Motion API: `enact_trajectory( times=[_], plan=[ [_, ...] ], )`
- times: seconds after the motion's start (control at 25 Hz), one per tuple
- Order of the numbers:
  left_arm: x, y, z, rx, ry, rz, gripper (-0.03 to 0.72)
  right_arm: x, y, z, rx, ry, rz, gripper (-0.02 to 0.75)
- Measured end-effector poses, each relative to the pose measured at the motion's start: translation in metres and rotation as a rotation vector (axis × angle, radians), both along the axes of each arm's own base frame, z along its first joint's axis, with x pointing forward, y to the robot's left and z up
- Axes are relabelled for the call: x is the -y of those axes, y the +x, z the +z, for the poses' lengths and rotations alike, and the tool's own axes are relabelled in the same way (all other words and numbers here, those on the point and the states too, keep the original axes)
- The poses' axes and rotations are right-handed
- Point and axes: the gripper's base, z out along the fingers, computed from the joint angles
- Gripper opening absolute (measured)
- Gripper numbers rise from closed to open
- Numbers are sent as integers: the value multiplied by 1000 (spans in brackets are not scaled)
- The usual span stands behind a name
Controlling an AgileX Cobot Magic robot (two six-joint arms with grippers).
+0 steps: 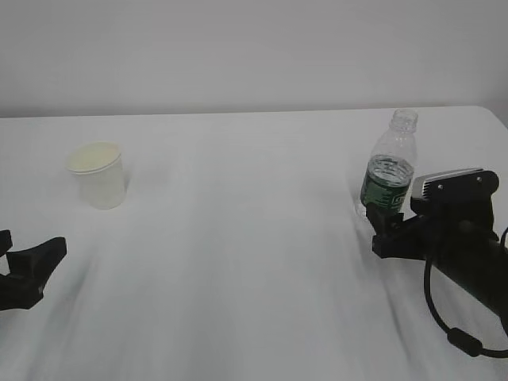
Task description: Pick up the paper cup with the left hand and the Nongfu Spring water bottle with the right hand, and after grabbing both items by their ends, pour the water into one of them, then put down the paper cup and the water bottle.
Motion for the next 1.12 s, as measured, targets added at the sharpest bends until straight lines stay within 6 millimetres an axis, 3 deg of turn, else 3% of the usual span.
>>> enact_trajectory(
  times=[0.4, 1.12],
  plan=[
    [0, 0, 0, 0, 0, -1, 590, 1, 12, 2, 29, 11, -46, 573],
    [1, 0, 0, 0, 1, -7, 588, -3, 35, -12, 37, 13, -54, 573]
  ],
)
